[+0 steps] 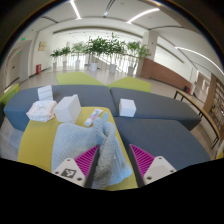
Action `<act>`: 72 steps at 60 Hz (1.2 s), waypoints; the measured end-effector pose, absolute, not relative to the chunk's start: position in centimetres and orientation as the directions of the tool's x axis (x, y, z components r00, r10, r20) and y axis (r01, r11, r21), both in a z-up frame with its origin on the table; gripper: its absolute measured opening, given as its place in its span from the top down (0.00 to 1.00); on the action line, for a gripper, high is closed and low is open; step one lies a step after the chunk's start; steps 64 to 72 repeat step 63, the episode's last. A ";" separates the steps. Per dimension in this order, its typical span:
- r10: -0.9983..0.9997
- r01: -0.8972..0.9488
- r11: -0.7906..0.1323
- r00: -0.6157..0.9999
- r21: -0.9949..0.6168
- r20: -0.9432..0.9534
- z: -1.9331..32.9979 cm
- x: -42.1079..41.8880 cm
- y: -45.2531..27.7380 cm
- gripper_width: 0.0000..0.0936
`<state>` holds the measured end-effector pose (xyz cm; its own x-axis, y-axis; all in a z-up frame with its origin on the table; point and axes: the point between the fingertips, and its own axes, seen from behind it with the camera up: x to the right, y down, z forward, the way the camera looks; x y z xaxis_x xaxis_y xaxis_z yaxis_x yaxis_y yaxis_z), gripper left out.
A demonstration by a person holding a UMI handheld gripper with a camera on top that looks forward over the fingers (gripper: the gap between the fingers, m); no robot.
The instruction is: Fold towel
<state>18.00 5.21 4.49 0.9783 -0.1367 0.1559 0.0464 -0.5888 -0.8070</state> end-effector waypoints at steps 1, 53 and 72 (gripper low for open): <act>-0.142 0.056 -0.586 0.975 -0.808 0.171 4.9 18.5 5.2 0.26; 0.108 0.006 -0.443 0.993 -0.896 -0.047 21.6 5.8 -14.3 0.10; 0.133 0.025 -0.416 0.991 -0.909 -0.033 21.5 7.9 -13.5 0.10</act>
